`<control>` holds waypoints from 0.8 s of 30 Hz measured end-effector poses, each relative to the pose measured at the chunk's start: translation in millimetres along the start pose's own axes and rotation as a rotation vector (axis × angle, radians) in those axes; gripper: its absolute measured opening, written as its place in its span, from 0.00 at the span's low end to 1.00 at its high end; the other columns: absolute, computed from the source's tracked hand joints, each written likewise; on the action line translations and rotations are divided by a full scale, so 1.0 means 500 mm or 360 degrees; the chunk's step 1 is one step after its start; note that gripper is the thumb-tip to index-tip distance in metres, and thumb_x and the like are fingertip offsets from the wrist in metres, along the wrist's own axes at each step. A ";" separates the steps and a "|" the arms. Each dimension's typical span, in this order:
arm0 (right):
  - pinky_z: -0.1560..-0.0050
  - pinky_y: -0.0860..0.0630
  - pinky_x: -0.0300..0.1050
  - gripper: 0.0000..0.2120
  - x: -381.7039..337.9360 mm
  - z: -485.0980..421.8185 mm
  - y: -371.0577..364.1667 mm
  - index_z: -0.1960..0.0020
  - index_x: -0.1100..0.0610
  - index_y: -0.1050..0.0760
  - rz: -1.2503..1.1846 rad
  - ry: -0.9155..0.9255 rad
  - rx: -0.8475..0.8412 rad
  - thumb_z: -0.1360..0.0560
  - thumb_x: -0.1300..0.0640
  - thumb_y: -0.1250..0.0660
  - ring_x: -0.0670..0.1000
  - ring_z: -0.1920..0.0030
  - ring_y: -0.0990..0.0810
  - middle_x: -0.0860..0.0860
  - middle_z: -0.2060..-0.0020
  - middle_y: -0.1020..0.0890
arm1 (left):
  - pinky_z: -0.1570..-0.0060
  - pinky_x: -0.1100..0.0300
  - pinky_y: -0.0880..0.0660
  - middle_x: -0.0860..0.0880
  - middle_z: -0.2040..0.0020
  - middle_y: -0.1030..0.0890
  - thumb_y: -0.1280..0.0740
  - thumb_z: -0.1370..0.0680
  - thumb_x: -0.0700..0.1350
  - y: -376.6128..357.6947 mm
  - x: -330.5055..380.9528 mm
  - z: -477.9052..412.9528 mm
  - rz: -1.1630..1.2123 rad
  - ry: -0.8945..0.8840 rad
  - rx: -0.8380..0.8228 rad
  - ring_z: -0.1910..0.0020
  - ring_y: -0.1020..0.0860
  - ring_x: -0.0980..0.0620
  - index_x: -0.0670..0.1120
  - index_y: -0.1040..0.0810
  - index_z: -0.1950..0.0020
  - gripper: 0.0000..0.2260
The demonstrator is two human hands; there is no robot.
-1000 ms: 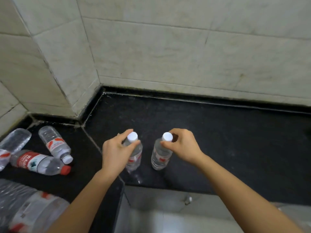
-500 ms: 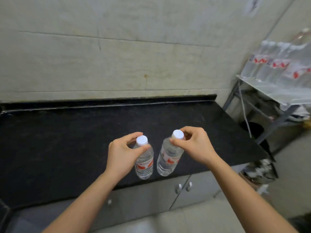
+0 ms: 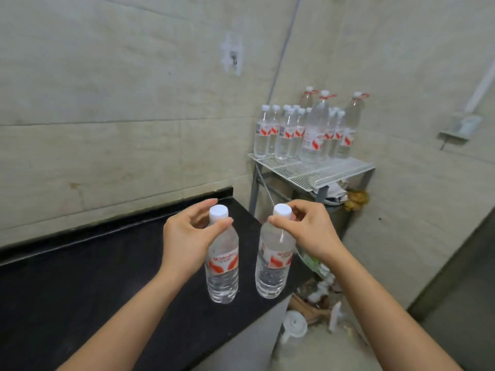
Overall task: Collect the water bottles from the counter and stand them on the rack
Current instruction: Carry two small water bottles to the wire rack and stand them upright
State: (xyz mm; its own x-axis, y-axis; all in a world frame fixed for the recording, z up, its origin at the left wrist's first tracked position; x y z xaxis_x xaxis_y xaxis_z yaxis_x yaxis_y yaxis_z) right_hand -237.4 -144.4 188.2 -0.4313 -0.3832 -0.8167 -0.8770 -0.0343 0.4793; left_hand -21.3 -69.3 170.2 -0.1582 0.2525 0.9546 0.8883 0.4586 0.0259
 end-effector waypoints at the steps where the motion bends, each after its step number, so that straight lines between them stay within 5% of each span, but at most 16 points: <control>1: 0.64 0.30 0.44 0.10 0.015 -0.028 0.024 0.62 0.56 0.19 -0.0001 0.0003 0.0023 0.34 0.50 0.23 0.44 0.68 0.28 0.56 0.68 0.21 | 0.51 0.63 0.21 0.53 0.54 0.15 0.22 0.34 0.41 -0.032 -0.002 -0.025 0.0021 -0.0001 -0.0035 0.52 0.18 0.60 0.49 0.18 0.44 0.20; 4: 0.64 0.31 0.44 0.11 0.047 -0.120 0.095 0.61 0.58 0.19 0.0023 0.0057 0.0065 0.33 0.51 0.23 0.46 0.67 0.27 0.61 0.66 0.20 | 0.52 0.63 0.21 0.53 0.55 0.14 0.22 0.35 0.40 -0.128 0.000 -0.120 0.0038 -0.0054 -0.0172 0.53 0.17 0.58 0.49 0.18 0.44 0.20; 11: 0.65 0.31 0.43 0.08 0.083 -0.351 0.232 0.60 0.56 0.18 0.0027 0.0143 0.0113 0.33 0.52 0.23 0.45 0.68 0.28 0.56 0.69 0.21 | 0.57 0.67 0.21 0.58 0.56 0.15 0.23 0.34 0.39 -0.331 0.039 -0.337 0.0101 -0.0189 -0.0337 0.55 0.18 0.62 0.54 0.19 0.48 0.18; 14: 0.66 0.32 0.38 0.06 0.093 -0.447 0.285 0.60 0.53 0.19 0.0047 0.0194 0.0164 0.31 0.53 0.24 0.43 0.69 0.29 0.49 0.70 0.24 | 0.58 0.68 0.22 0.54 0.58 0.14 0.23 0.34 0.38 -0.408 0.050 -0.419 0.0164 -0.0219 -0.0299 0.57 0.17 0.60 0.51 0.18 0.48 0.18; 24: 0.71 0.41 0.38 0.18 0.174 -0.786 0.377 0.65 0.66 0.27 0.0167 0.0399 0.0034 0.31 0.52 0.26 0.45 0.71 0.38 0.51 0.72 0.34 | 0.61 0.71 0.24 0.59 0.63 0.16 0.23 0.33 0.37 -0.610 0.046 -0.649 0.0133 -0.0290 -0.0067 0.61 0.18 0.63 0.52 0.19 0.52 0.15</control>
State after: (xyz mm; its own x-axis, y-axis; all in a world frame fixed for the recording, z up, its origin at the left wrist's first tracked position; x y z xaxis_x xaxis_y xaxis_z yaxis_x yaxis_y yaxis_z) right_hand -357.1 -547.1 333.9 -0.4567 -0.6001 -0.6567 -0.8356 0.0361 0.5482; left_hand -156.0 -480.1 280.6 -0.1554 0.4398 0.8845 0.9181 0.3948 -0.0350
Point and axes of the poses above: each hand's wrist, its own z-axis away from the middle knuckle, its own y-axis out of the back of the hand, x = y × z, the point moved 4 cm from there along -z, towards the middle knuckle
